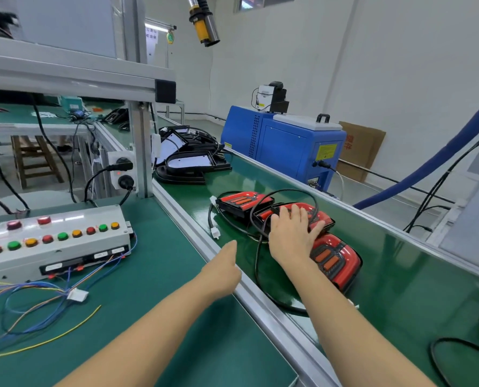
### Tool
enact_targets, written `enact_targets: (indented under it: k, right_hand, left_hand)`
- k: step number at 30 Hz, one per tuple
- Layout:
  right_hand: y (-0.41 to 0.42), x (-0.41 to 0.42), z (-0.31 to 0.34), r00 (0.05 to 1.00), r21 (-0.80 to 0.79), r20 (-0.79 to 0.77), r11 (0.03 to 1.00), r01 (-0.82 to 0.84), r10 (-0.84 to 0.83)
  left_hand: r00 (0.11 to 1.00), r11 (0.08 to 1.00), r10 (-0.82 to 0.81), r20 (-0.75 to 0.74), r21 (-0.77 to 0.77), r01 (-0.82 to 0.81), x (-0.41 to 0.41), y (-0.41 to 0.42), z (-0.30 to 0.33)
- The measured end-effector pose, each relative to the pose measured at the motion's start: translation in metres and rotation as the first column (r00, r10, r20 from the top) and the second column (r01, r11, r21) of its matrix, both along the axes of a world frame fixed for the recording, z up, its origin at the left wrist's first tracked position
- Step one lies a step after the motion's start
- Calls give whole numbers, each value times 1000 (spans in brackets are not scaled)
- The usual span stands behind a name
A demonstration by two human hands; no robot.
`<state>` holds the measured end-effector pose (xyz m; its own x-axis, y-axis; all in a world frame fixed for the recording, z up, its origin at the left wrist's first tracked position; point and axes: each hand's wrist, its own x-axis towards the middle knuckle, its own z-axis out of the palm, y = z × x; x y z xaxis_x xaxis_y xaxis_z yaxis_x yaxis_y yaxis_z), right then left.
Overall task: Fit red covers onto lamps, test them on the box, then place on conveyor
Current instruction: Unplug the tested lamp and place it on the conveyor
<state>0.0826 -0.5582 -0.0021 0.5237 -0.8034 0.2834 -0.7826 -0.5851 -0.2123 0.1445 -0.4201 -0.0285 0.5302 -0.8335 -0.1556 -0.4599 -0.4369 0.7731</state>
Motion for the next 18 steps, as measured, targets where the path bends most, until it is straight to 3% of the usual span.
enact_targets:
  k: [6,9,13,18]
  right_hand:
    - [54,12,-8,982,-3,-55,984,-179,179]
    - [81,19,-17,940,26,-155,953,-302,303]
    - [120,30,-26,915,139,-65,912,-386,397]
    - [161,40,-39,832,177,-168,846,-502,529]
  left_hand:
    - [936,982,26,351,166,-89,8,29,0]
    - [890,960,64,451,217,-179,15,49,-6]
    - [810,915,119,574,253,-314,20,79,-11]
    - [749,864,150,645,282,-416,24,122,-14]
